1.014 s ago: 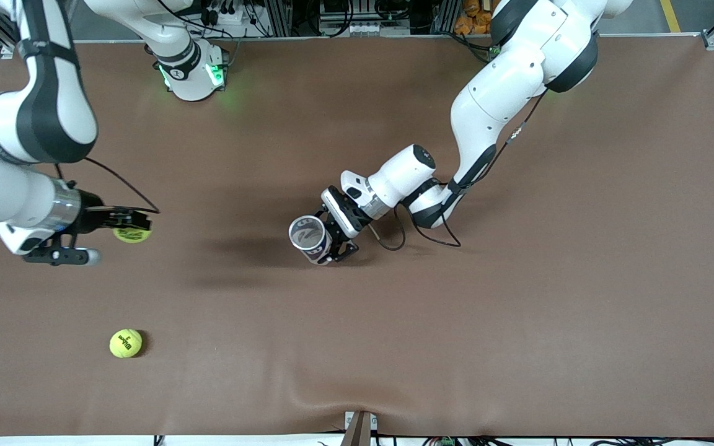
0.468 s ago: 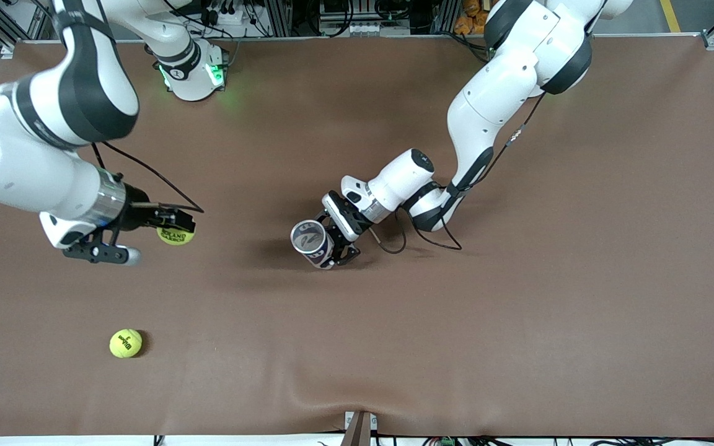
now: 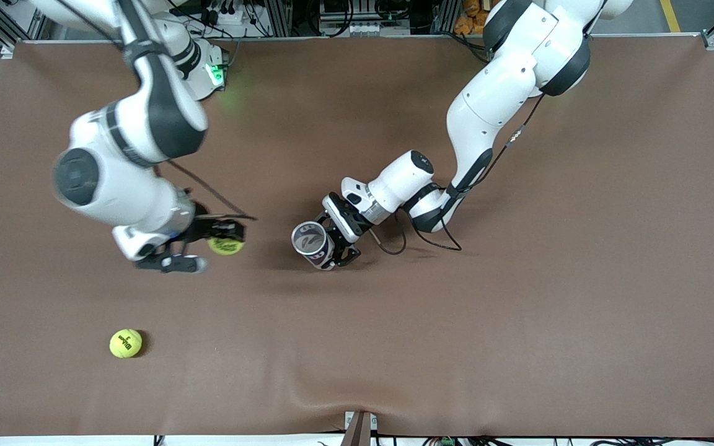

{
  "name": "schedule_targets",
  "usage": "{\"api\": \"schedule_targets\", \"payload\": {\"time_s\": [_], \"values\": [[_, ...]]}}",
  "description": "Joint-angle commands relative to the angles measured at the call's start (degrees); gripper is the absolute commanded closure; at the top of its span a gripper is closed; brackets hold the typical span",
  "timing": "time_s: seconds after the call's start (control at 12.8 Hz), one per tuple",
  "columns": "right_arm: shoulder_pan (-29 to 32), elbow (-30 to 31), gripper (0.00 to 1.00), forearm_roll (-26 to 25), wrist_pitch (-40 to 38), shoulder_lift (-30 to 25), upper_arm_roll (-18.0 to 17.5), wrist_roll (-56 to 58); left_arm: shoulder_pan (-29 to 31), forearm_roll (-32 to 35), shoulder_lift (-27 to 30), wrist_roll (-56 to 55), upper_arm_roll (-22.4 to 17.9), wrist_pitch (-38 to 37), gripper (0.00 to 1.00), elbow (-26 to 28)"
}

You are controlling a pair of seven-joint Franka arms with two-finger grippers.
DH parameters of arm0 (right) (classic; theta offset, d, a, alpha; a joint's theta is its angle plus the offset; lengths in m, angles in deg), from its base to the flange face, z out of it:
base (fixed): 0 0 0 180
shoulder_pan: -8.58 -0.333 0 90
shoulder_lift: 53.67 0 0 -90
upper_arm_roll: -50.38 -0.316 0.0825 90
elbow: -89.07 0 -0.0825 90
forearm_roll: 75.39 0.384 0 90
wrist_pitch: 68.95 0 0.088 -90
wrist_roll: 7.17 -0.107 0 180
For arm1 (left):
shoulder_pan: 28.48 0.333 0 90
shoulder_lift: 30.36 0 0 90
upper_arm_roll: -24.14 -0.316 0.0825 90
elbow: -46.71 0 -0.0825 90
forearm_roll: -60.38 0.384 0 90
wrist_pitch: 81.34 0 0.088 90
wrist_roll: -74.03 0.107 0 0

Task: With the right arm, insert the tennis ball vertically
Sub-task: 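Move the held ball over the tube opening with the right gripper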

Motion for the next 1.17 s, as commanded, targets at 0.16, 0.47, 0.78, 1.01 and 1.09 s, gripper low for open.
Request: {"api": "schedule_targets", "payload": {"time_s": [0.16,0.47,0.78,1.01,1.09], "values": [[-4.87,-3.64,0.84,0.47,0.39,1.19,0.66,-12.44,-0.99,-0.92,-0.81,0.17,-0.78,1.08,0.2,-1.52],[-6.89,-4.97,0.84,5.56,4.06,3.29,0.66,-19.4,-0.99,-0.92,-0.81,0.17,-0.78,1.08,0.2,-1.61],[-8.47,-5.05,0.84,5.31,7.41,6.72,0.66,-19.77,-0.9,-0.92,-0.81,0.08,-0.78,1.08,0.2,-1.52],[-9.52,-5.05,0.83,5.31,9.0,7.87,0.75,-19.77,-0.9,-0.92,-0.81,0.08,-0.78,1.08,0.2,-1.61],[-10.05,-5.05,0.82,5.22,9.7,8.05,0.75,-19.77,-0.9,-1.01,-0.72,0.08,-0.78,1.08,0.2,-1.61]]}}
